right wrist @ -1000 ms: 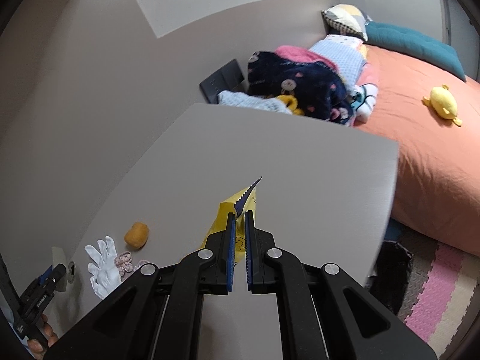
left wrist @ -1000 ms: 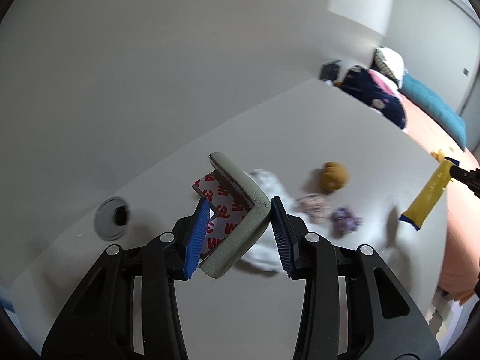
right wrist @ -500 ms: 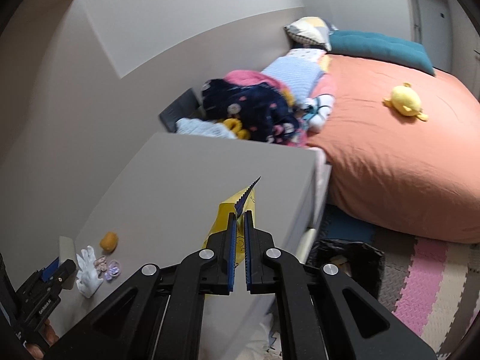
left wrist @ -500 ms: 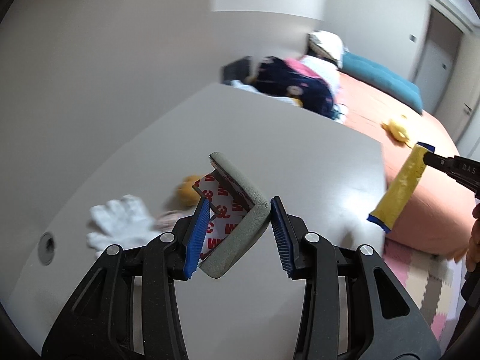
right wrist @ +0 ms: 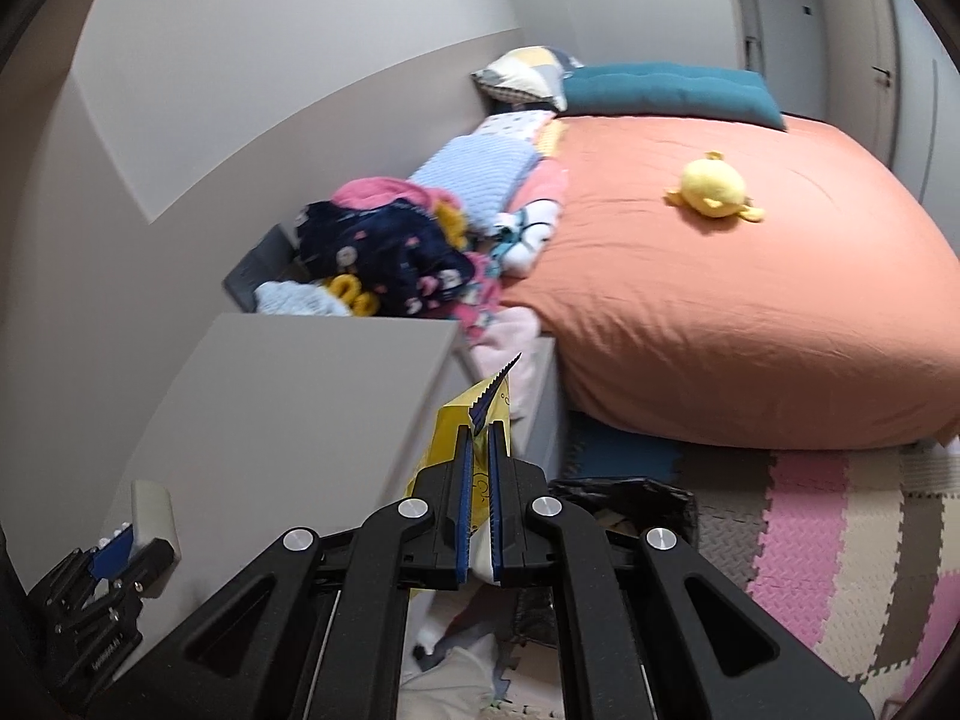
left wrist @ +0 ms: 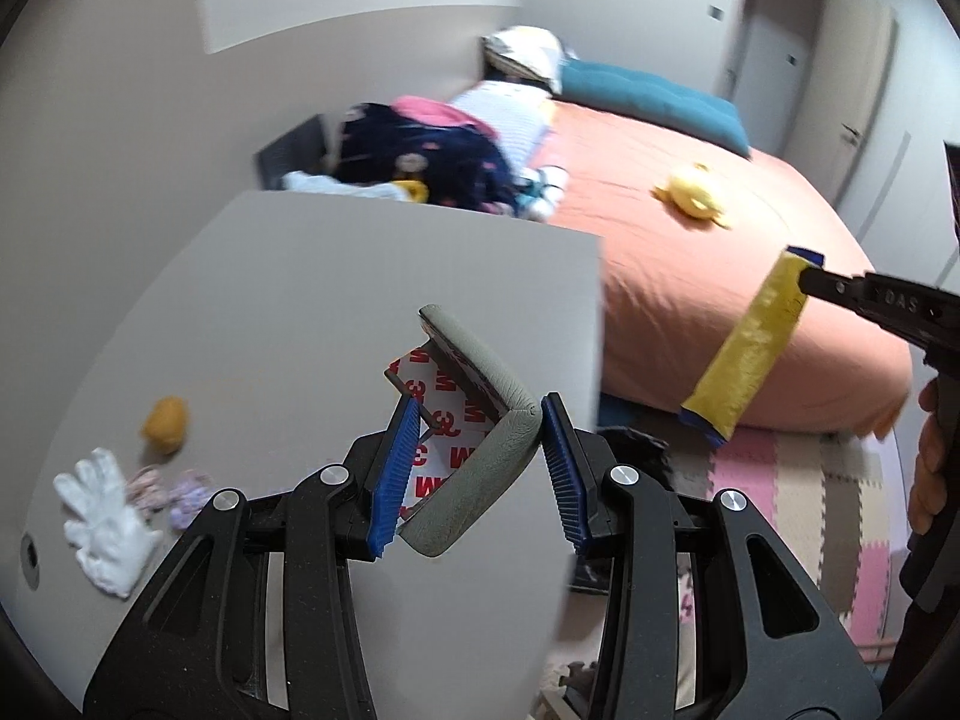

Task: Collect trash
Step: 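Lift the foam piece and yellow wrapper and carry them over the bin, then open both tools to drop the foam piece and wrapper into the bin, then move both tools back to the table toward the white glove and pouches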

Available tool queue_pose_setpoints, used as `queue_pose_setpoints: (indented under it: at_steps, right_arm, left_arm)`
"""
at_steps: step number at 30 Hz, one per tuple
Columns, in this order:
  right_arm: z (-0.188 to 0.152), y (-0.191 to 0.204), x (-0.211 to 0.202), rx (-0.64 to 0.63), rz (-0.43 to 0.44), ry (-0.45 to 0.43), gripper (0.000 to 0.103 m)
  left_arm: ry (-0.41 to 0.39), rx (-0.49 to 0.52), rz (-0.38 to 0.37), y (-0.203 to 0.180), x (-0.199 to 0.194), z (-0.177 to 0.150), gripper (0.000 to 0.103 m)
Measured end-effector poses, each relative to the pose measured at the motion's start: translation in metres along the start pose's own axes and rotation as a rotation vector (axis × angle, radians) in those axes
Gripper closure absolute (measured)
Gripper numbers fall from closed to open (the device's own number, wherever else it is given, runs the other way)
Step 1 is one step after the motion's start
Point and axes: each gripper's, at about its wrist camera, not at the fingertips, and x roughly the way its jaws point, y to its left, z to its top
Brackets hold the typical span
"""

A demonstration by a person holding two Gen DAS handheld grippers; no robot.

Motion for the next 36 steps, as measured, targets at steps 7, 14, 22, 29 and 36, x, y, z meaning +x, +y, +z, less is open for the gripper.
queue_pose_setpoints:
  at_steps: [7,14,22,29,36]
  right_arm:
    - [-0.001,-0.043,-0.006,0.028,-0.098,-0.008,0.097]
    - [-0.002,-0.081,0.006,0.039,-0.174,0.063,0.078]
    - [0.004,-0.115,0.023,0.074,-0.237,0.05,0.04]
    - [-0.001,-0.115,0.032,0.094,-0.22,0.062,0.04]
    - [-0.006,-0.089,0.03,0.061,-0.199,0.056,0.04]
  left_arm:
    - [0.048,0.109,-0.081,-0.066,0.021,0.001,0.062]
    - [0.13,0.227,-0.121,-0.128,0.051,-0.007,0.017]
    - [0.16,0.284,-0.054,-0.151,0.084,-0.007,0.006]
    - [0.159,0.2,-0.029,-0.115,0.079,-0.009,0.006]
    - [0.14,0.138,-0.004,-0.079,0.064,-0.016,0.006]
